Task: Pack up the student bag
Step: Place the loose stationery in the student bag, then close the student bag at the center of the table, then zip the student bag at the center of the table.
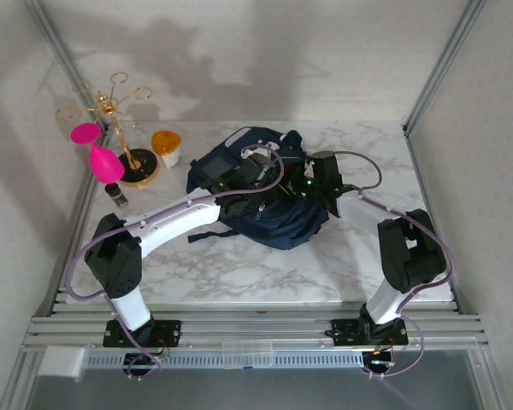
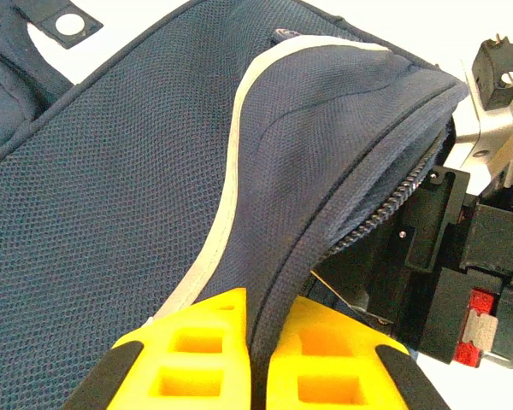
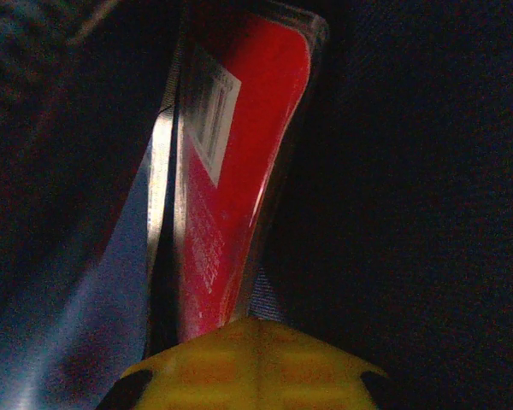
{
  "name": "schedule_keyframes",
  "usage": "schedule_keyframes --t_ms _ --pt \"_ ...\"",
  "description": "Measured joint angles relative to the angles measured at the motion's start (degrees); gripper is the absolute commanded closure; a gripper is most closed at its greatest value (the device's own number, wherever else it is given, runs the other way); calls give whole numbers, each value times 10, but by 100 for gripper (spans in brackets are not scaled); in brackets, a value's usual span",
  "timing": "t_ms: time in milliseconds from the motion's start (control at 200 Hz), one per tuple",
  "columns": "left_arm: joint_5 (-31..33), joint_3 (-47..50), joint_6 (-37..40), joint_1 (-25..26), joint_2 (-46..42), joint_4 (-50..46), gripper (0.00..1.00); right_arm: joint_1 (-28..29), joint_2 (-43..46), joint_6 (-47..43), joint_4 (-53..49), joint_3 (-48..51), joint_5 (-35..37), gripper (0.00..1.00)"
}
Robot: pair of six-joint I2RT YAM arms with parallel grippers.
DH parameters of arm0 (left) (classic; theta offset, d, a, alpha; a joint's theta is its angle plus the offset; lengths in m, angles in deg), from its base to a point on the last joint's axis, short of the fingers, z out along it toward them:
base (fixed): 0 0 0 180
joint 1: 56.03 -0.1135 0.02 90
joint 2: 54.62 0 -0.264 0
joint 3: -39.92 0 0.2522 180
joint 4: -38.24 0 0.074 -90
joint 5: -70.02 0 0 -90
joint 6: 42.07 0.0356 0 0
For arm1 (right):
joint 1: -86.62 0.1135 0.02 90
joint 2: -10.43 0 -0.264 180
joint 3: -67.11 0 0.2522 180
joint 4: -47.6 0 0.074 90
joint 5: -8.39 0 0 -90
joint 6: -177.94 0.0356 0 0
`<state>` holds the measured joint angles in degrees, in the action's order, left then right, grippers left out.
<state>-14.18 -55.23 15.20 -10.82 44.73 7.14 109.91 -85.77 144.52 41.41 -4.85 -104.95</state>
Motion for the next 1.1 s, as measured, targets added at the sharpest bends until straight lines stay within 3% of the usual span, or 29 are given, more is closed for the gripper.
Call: schedule_keyframes --t_ms 95,215,431,561,696,796,916,1101 --pt "-4 0 -11 -1 1 0 97 -4 11 -13 -15 0 3 93" --pt "-24 -1 -21 0 11 8 63 -25 63 -53 -61 10 10 83" --pt "-98 61 -49 -11 -31 96 44 -87 203 -136 -161 42 47 69" --pt "-130 171 -82 -50 -130 143 40 -61 251 -179 -218 55 95 63" --pt "-151 265 -143 -117 -186 194 40 21 280 -189 -263 76 145 57" --pt "-166 330 -199 -152 -183 246 40 108 274 -187 -282 79 182 53" --pt "-187 365 -265 -157 -150 295 44 205 234 -178 -288 73 226 51" --pt "-193 373 -333 -156 -118 357 51 268 137 -166 -295 38 281 51"
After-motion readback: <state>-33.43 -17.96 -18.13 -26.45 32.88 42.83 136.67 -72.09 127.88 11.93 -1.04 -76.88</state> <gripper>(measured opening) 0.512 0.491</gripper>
